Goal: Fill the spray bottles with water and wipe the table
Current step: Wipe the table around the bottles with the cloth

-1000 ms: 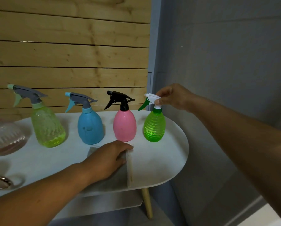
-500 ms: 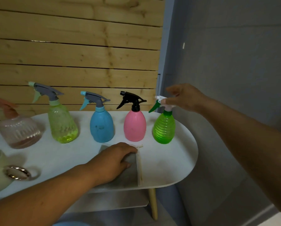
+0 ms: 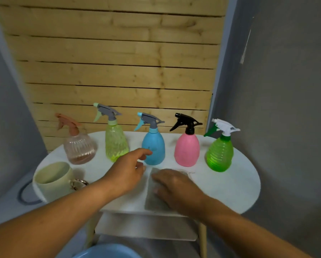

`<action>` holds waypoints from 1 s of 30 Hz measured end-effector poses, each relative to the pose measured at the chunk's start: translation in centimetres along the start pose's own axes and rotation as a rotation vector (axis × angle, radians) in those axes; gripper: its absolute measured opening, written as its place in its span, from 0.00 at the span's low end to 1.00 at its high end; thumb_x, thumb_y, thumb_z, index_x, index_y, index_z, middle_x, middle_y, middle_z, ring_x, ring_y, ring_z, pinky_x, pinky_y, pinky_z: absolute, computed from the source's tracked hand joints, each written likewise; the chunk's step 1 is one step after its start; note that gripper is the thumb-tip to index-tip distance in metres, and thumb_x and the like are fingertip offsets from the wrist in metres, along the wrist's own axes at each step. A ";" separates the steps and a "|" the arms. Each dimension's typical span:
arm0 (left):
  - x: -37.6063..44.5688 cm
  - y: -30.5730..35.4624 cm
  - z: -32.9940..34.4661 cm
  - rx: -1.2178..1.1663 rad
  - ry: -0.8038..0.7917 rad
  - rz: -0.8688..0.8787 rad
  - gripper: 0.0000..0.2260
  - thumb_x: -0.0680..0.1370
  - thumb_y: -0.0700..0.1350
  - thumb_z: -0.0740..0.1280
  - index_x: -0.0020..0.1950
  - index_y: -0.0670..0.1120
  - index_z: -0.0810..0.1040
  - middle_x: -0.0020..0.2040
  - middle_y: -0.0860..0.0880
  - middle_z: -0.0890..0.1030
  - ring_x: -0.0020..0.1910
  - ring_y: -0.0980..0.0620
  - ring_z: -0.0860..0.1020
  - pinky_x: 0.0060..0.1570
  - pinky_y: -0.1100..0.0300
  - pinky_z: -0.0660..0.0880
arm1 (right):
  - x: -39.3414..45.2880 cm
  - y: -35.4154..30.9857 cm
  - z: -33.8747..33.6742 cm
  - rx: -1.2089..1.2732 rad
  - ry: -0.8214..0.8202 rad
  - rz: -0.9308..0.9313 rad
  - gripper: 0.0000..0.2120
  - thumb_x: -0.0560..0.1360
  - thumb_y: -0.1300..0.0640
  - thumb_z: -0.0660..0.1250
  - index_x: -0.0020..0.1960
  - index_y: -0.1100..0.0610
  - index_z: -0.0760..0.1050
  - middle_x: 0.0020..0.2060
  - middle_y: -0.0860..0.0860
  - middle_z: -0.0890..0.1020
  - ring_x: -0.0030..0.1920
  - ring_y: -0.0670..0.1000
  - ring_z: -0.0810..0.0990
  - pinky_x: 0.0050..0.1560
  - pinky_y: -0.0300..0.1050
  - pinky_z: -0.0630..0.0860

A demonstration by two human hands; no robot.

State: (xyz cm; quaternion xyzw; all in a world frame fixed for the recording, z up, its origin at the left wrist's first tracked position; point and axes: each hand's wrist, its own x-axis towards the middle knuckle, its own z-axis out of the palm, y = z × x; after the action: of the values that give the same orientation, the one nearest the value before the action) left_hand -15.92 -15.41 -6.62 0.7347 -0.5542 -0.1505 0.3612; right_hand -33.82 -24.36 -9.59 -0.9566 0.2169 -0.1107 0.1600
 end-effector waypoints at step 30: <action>19.3 20.2 9.0 0.539 -0.305 0.472 0.12 0.78 0.42 0.74 0.61 0.45 0.83 0.48 0.50 0.82 0.43 0.52 0.78 0.41 0.64 0.71 | -8.9 8.9 0.3 -0.345 0.170 0.337 0.28 0.73 0.39 0.56 0.63 0.50 0.83 0.64 0.53 0.81 0.64 0.56 0.81 0.61 0.60 0.79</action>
State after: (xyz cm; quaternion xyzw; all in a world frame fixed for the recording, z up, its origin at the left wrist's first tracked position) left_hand -29.20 -39.04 4.65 0.6245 -0.7751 -0.0199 0.0934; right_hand -44.96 -27.90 -14.27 -0.9074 0.4016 -0.1240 -0.0080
